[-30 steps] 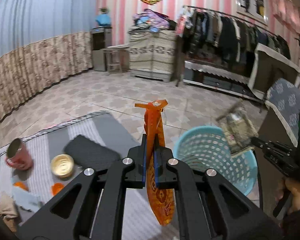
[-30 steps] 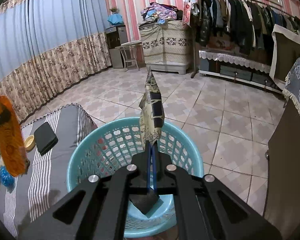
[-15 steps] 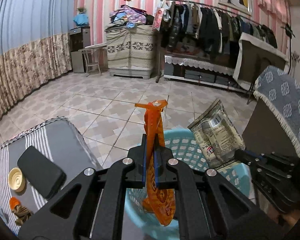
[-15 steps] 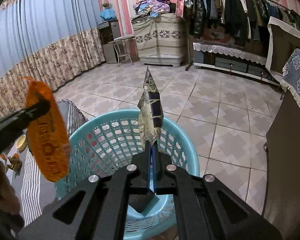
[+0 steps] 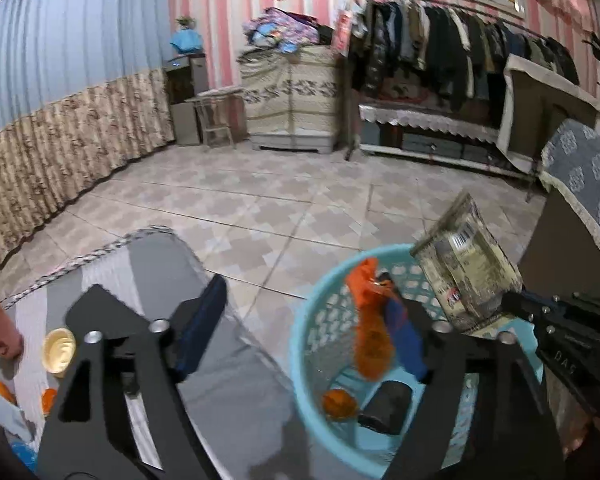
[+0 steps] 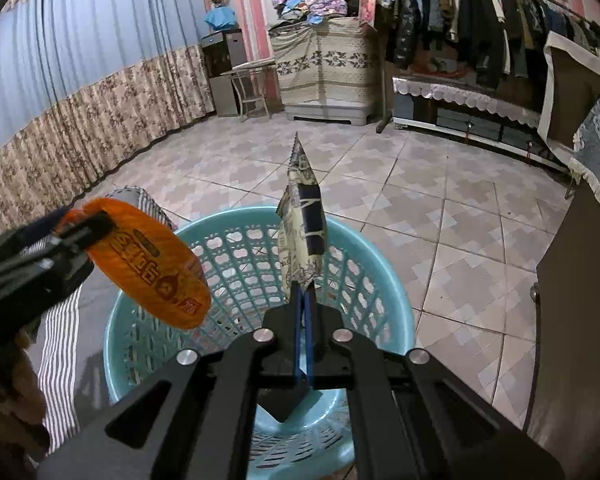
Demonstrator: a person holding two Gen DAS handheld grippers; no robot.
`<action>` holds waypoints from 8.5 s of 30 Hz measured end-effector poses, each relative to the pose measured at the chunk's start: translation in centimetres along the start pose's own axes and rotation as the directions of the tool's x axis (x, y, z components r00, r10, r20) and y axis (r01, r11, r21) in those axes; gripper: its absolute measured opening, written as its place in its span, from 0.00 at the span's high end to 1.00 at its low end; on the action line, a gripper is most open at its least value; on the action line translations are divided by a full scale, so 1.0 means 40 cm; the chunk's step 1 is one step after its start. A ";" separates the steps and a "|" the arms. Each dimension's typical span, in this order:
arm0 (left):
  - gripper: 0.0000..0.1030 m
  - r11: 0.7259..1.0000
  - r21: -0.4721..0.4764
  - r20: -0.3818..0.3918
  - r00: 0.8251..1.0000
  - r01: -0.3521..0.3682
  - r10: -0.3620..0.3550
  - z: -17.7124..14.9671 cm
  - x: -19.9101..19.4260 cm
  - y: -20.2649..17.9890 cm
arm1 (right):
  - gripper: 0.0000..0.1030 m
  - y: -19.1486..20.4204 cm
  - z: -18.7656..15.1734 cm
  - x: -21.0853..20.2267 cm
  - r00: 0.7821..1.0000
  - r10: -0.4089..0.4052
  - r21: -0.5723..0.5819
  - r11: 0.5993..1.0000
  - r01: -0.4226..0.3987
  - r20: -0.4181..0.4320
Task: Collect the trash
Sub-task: 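Open the left tool dropping the snack bag while the right tool releases the wrapper, then move both tools back over the striped mat, then grasp the brown crumpled cloth with the left tool while the right tool grasps the blue plastic bag, then carry the brown cloth and blue bag in both tools over the blue basket, then open the left tool dropping the brown cloth while the right tool releases the blue bag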
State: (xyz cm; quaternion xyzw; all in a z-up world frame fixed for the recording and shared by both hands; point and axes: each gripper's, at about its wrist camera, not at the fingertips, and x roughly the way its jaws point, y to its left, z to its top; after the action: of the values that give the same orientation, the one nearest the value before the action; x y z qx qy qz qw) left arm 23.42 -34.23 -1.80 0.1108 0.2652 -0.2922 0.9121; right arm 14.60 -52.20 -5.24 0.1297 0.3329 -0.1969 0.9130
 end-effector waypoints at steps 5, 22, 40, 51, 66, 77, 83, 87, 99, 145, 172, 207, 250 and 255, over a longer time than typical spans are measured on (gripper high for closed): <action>0.11 0.999 -0.009 0.005 0.999 -0.043 0.043 -0.002 -0.028 0.042 | 0.98 0.038 -0.004 0.006 1.000 0.003 -0.028 1.000 -0.003 -0.013; 0.08 0.986 0.166 -0.103 0.994 -0.022 0.040 -0.053 0.015 -0.041 | 0.98 0.019 -0.023 0.013 0.999 -0.002 0.005 1.000 0.002 -0.037; 0.05 0.998 0.035 -0.050 0.998 -0.043 0.044 -0.029 -0.092 0.070 | 0.82 0.079 -0.025 0.067 0.994 0.008 -0.052 0.999 -0.013 -0.106; 0.05 0.993 -0.048 -0.010 0.994 -0.105 0.104 -0.037 -0.186 0.189 | 0.09 0.113 -0.015 0.019 0.999 -0.049 -0.027 0.998 0.050 0.013; 0.05 0.950 -0.166 0.045 0.960 -0.265 0.275 -0.096 -0.379 0.386 | 0.04 0.294 0.004 -0.166 0.964 -0.004 -0.068 0.997 0.023 0.265; 0.05 0.902 -0.238 0.063 0.921 -0.360 0.384 -0.174 -0.549 0.514 | 0.04 0.463 -0.045 -0.236 0.950 0.158 -0.119 0.984 -0.130 0.271; 0.05 0.874 -0.251 0.047 0.897 -0.415 0.439 -0.230 -0.602 0.554 | 0.04 0.544 -0.101 -0.269 0.937 0.241 -0.160 0.966 -0.205 0.253; 0.05 0.857 -0.281 0.013 0.891 -0.432 0.453 -0.274 -0.619 0.586 | 0.04 0.594 -0.135 -0.276 0.935 0.264 -0.205 0.954 -0.218 0.236; 0.05 0.817 -0.313 -0.055 0.868 -0.484 0.493 -0.390 -0.649 0.664 | 0.04 0.654 -0.176 -0.279 0.936 0.286 -0.265 0.937 -0.228 0.204; 0.60 0.843 -0.360 -0.254 0.912 -0.400 0.324 -0.534 -0.591 0.789 | 0.04 0.819 -0.258 -0.202 0.965 0.258 -0.421 0.880 -0.219 0.036; 0.60 0.787 -0.368 -0.153 0.867 -0.495 0.474 -0.495 -0.654 0.942 | 0.67 1.022 -0.316 -0.126 0.899 0.383 -0.506 0.744 -0.435 -0.210; 0.60 0.978 -0.179 0.070 0.990 -0.111 0.125 -0.115 -0.292 0.309 | 0.68 0.164 0.009 -0.135 0.986 0.021 -0.131 0.991 0.000 0.163; 0.06 0.983 -0.149 0.053 0.992 -0.105 0.114 -0.030 -0.155 0.184 | 0.68 0.067 -0.006 -0.008 0.999 -0.022 -0.005 1.000 0.022 0.040; 0.06 0.971 -0.178 0.073 0.982 -0.156 0.171 -0.033 -0.219 0.243 | 0.66 0.103 -0.007 -0.002 0.999 -0.007 -0.008 1.000 0.008 0.037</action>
State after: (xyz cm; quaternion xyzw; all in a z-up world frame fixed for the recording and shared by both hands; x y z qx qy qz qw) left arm 22.59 -21.78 2.38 0.0403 0.2390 -0.1965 0.9501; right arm 16.24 -48.41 -4.96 0.1211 0.3172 -0.2013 0.9188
